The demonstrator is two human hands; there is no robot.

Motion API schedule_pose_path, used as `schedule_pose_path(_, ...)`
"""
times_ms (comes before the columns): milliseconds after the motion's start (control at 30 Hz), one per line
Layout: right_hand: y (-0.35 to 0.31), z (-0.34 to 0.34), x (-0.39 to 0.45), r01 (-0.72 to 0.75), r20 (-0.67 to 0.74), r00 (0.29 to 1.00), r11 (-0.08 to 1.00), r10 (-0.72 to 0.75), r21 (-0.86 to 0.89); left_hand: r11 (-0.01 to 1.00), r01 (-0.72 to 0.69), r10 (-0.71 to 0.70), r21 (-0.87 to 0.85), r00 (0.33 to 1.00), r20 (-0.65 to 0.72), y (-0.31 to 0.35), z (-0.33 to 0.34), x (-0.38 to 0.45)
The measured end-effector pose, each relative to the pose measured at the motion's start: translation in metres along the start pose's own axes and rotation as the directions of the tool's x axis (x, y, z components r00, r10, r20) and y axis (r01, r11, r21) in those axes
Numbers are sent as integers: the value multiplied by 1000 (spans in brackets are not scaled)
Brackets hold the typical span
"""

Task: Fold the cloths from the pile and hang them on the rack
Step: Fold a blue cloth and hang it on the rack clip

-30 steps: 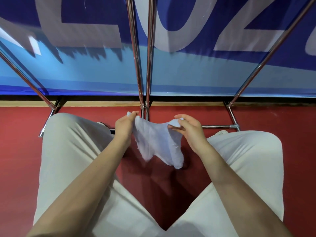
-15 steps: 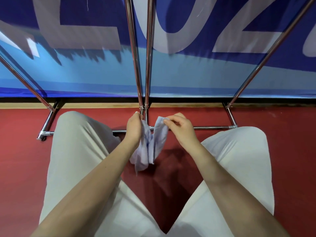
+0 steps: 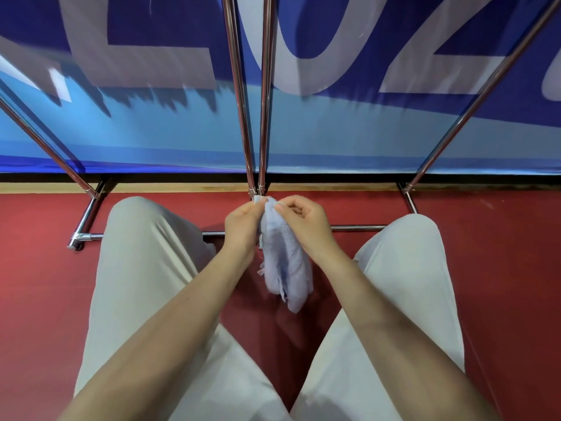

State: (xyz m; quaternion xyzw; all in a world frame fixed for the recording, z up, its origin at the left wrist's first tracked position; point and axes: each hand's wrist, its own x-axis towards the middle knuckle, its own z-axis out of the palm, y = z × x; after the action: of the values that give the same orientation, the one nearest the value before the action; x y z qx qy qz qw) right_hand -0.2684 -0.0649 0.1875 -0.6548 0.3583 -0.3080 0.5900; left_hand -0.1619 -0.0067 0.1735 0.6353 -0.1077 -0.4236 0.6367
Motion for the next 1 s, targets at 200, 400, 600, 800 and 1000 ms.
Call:
schedule_pose_path(200, -4, 12, 3, -22, -78, 997, 997, 27, 70, 996, 20, -25, -88, 998, -65, 3, 7, -11)
schedule_pose_path(400, 3, 15, 8, 33, -160, 987, 999, -26, 40, 982, 24, -23, -185, 1000, 8, 16, 13, -21)
schedule_pose_path(600, 5, 10, 9, 57, -246, 968, 998, -48, 30, 996, -66, 66, -53, 998, -16, 14, 15, -18)
schedule_pose_path(800, 1, 2, 4, 32, -265, 964, 994, -3, 106, 986, -163, 165, -24, 980, 113, 7, 18, -26)
schedule_pose_path(1000, 1, -1, 0, -23, -163, 986, 990, 46, 140, 981, -193, 191, 27, 979, 70, 3, 14, -20)
